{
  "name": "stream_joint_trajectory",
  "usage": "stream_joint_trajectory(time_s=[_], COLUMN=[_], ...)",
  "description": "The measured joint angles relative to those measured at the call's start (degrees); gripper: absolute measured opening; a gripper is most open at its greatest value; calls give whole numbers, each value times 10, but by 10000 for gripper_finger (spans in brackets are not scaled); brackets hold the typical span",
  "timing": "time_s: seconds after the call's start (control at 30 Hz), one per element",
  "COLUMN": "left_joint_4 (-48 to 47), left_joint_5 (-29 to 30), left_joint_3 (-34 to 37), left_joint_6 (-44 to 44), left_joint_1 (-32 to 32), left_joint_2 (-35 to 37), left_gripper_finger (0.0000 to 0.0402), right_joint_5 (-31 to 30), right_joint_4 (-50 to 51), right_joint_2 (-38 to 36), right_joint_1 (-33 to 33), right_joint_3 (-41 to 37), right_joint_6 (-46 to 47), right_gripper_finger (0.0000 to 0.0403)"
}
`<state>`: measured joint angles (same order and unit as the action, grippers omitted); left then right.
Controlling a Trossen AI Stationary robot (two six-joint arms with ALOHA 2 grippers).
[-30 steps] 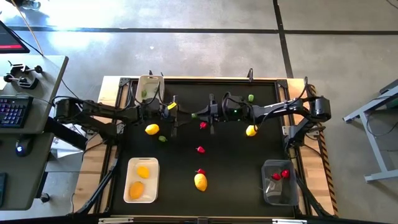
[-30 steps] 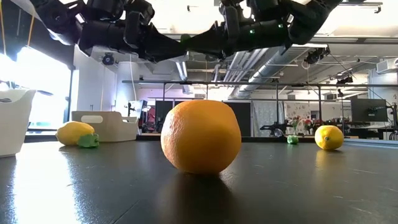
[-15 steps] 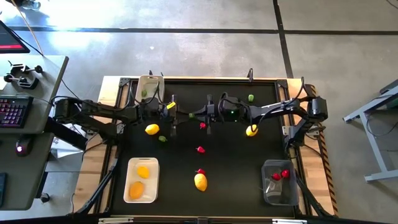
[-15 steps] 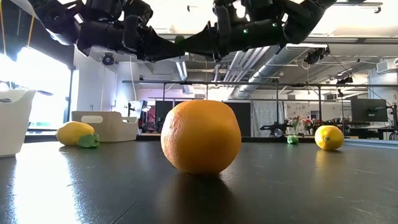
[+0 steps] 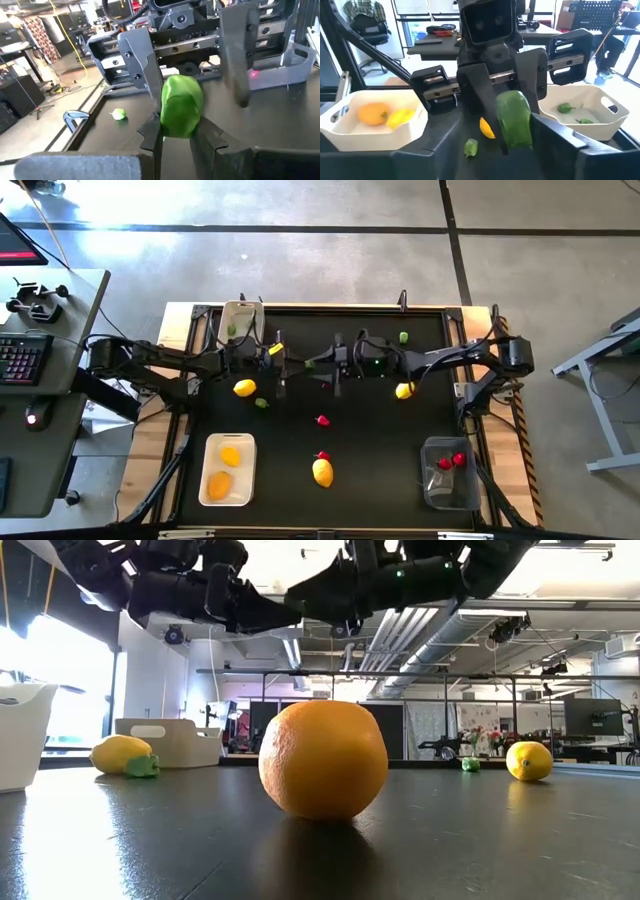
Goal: Sort produce into baskets
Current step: Put the green chili pepper into the gray bin
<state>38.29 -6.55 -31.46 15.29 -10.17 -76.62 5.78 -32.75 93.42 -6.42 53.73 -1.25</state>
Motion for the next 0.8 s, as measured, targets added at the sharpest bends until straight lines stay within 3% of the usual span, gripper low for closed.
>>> stream_joint_trajectory(time_s=[0.13, 0.47, 0.8], left_joint_4=[1, -56, -84], left_joint_5=[-3, 6, 33], left_joint_3=[-1, 7, 4], left_joint_6=[0, -1, 3], left_joint_1=[0, -19, -38], left_joint_2=[0, -5, 11], left_gripper_finger=[53, 52, 52], right_joint_5=[0, -76, -90], right_joint_4=[12, 1, 30], right_joint_2=[-15, -42, -57], right_joint_1=[6, 23, 23], right_joint_3=[1, 5, 2], right_joint_6=[0, -43, -47], right_gripper_finger=[234, 236, 236])
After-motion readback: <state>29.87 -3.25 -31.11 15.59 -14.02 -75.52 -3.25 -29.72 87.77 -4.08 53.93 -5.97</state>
